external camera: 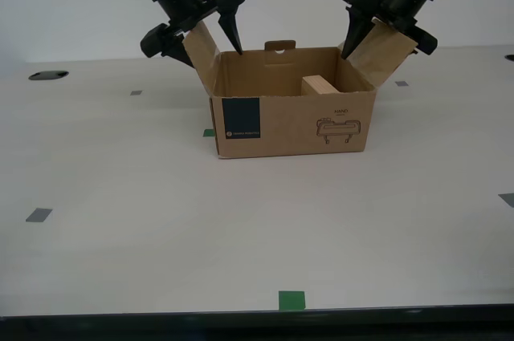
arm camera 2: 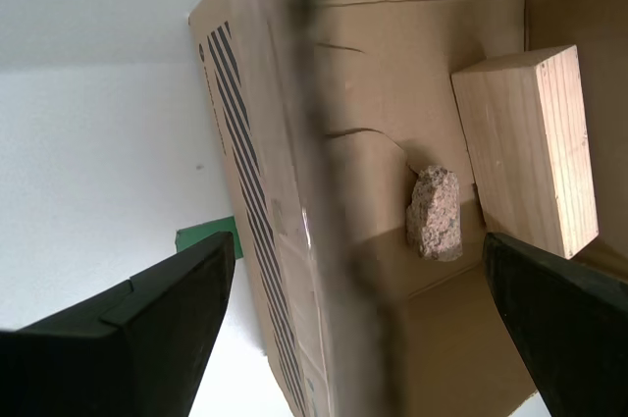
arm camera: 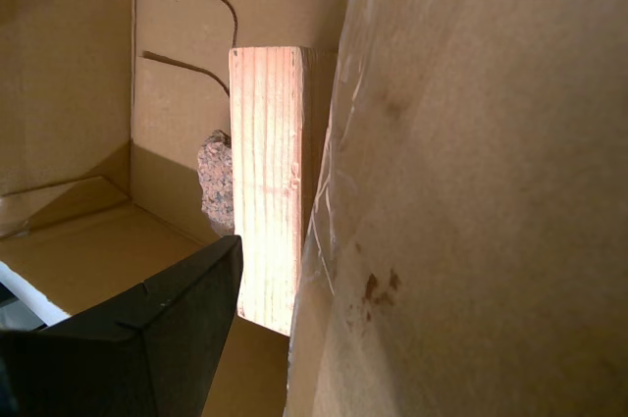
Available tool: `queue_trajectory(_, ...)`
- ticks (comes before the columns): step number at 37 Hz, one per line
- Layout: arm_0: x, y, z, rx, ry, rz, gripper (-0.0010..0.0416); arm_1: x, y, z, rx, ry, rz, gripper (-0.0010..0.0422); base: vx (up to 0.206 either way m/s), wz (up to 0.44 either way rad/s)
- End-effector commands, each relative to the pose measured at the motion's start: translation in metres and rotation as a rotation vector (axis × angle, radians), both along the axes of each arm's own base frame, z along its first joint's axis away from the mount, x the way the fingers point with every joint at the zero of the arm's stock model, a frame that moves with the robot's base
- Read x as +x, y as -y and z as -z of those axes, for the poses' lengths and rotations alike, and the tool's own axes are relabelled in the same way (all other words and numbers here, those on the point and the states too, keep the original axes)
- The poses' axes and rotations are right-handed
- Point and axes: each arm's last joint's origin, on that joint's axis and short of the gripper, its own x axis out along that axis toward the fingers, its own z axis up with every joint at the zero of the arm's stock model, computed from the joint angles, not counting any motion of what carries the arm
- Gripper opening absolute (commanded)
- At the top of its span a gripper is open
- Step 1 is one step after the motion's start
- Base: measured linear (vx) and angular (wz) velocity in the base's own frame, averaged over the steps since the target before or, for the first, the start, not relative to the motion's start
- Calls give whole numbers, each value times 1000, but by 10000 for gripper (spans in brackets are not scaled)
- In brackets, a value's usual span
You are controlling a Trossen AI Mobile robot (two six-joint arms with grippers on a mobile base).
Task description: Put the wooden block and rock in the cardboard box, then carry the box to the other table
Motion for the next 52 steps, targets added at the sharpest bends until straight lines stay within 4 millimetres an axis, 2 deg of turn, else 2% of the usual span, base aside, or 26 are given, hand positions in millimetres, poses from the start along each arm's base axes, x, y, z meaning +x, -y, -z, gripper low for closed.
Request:
queue_trajectory(1,0,-1,-1,7,2,-2,311,-1,3,0,0,4,12,343,0,0)
queue_trajectory(18,-1,-1,-1,6,1,-5,274,0,4,-3,-3,20,23,343,0,0)
queue_trajectory(27,0,-1,-1,7,3,-6,235,1,3,-3,17,41,23,343,0,0)
queue_trajectory(31,0,-1,-1,7,4,-5,212,1,2,-2,75,77,32,328,0,0)
queue_trajectory(35,0,-1,-1,7,5,-4,178,2,1,-2,97,81,17,292,0,0)
queue_trajectory(40,0,-2,-1,8,-1,9,117,2,2,-2,91,73,-5,214,0,0)
queue_trajectory(47,0,-2,-1,9,-1,11,1,2,2,-2,90,75,-7,47,0,0)
queue_trajectory(49,0,-3,-1,9,1,10,1,2,2,-1,91,76,-2,-9,0,0)
queue_trajectory(52,0,-3,-1,9,2,8,0,1,1,0,95,70,-3,6,0,0)
